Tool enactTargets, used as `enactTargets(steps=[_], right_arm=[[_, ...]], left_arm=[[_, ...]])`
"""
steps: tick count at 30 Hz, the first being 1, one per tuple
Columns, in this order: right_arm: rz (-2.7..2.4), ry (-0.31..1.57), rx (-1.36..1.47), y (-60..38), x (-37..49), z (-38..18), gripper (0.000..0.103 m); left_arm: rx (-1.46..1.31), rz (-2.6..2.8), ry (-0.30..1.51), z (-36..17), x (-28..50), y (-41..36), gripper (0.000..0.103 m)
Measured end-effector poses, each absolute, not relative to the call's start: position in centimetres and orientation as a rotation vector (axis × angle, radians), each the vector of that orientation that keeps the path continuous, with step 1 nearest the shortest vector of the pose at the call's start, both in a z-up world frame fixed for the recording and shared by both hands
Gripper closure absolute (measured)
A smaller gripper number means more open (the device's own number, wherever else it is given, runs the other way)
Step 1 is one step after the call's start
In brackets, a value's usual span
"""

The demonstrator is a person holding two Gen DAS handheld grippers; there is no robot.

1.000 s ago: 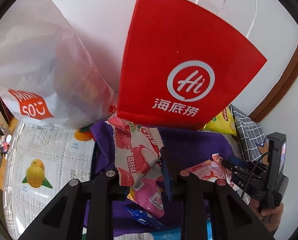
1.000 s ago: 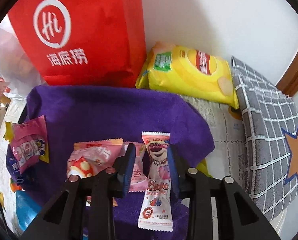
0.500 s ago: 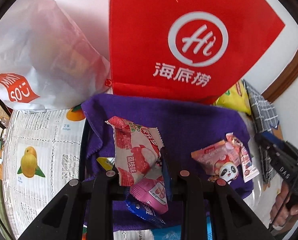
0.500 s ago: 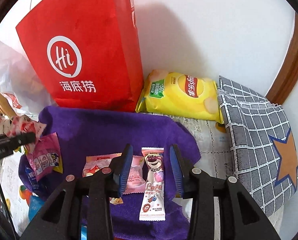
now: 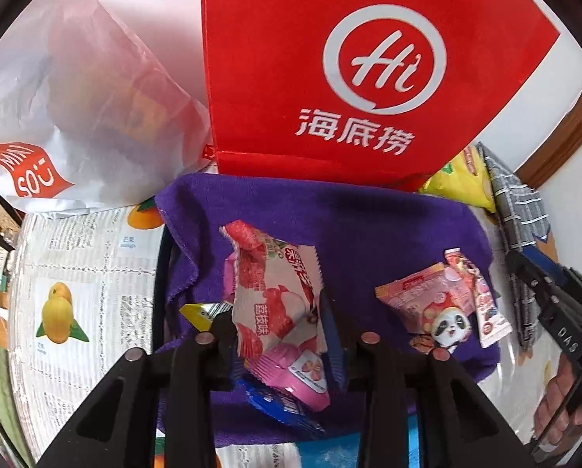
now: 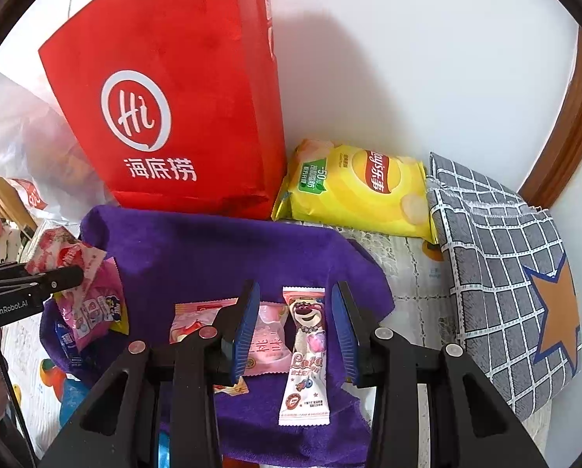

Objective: Organize snacks
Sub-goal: 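Open the right tool to drop the Lotso bar while the left tool releases the strawberry bag onto the towel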

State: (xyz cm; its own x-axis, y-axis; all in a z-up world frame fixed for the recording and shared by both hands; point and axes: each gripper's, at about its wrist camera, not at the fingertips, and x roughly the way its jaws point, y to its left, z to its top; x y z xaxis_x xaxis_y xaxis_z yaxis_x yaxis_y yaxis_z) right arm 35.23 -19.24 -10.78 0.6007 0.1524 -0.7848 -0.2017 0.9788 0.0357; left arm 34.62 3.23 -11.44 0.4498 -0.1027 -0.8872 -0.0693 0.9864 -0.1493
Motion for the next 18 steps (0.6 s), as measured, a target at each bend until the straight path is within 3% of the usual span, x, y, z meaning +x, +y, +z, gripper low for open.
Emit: enactTargets(steps=[12, 18], right_arm=[[0.218, 0.796, -0.119, -17.1, 31.9, -7.2, 0.059], [0.235, 0.754, -0.108, -16.7, 29.0, -6.6, 0.048]], left_arm=[[-0.194, -0.075, 1.013, -8.0, 32.7, 3.4, 0.057], [-0.206, -0.092, 0.969, -6.3, 31.7, 3.7, 0.053]])
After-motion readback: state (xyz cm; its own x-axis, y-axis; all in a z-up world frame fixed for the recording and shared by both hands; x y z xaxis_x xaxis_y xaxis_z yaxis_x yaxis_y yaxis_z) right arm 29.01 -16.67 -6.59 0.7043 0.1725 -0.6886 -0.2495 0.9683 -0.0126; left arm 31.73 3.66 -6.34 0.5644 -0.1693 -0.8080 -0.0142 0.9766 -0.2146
